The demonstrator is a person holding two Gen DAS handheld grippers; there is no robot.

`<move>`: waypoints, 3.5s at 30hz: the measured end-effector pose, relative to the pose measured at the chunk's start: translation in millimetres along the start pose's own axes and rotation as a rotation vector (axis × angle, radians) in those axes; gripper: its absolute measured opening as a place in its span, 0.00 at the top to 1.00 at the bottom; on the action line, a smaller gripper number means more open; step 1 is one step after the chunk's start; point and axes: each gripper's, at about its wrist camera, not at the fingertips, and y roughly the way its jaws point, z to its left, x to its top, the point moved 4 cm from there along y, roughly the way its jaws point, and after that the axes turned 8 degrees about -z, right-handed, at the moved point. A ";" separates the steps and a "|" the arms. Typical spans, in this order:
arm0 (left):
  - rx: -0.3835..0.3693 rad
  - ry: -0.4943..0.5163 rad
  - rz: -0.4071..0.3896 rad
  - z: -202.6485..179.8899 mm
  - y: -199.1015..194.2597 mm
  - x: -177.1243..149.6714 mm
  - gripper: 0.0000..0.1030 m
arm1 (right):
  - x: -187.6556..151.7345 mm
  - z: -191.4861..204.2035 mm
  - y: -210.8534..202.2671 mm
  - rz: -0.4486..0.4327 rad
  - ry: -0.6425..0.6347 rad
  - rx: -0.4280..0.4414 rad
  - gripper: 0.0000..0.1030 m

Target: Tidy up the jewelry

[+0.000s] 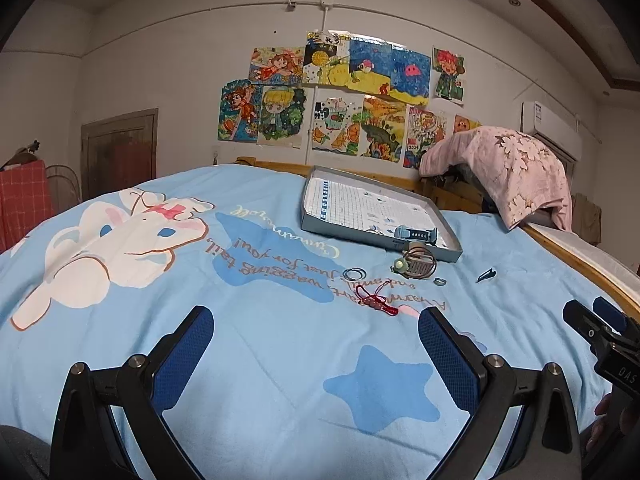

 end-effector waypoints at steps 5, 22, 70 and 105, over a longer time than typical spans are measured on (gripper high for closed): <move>0.013 0.016 0.000 -3.1 7.9 6.0 0.00 | 1.6 0.3 5.9 -0.001 0.003 0.008 0.02; 0.022 0.017 -0.038 -11.5 55.5 48.7 0.00 | 33.1 1.4 41.8 -0.048 -0.057 0.009 0.02; -0.132 -0.002 0.313 -42.5 182.1 -15.7 0.20 | 4.1 -13.6 190.4 0.076 -0.013 0.117 0.22; -0.209 -0.071 0.448 -56.7 218.3 -45.8 0.91 | -54.9 23.9 265.0 0.355 -0.019 0.236 0.83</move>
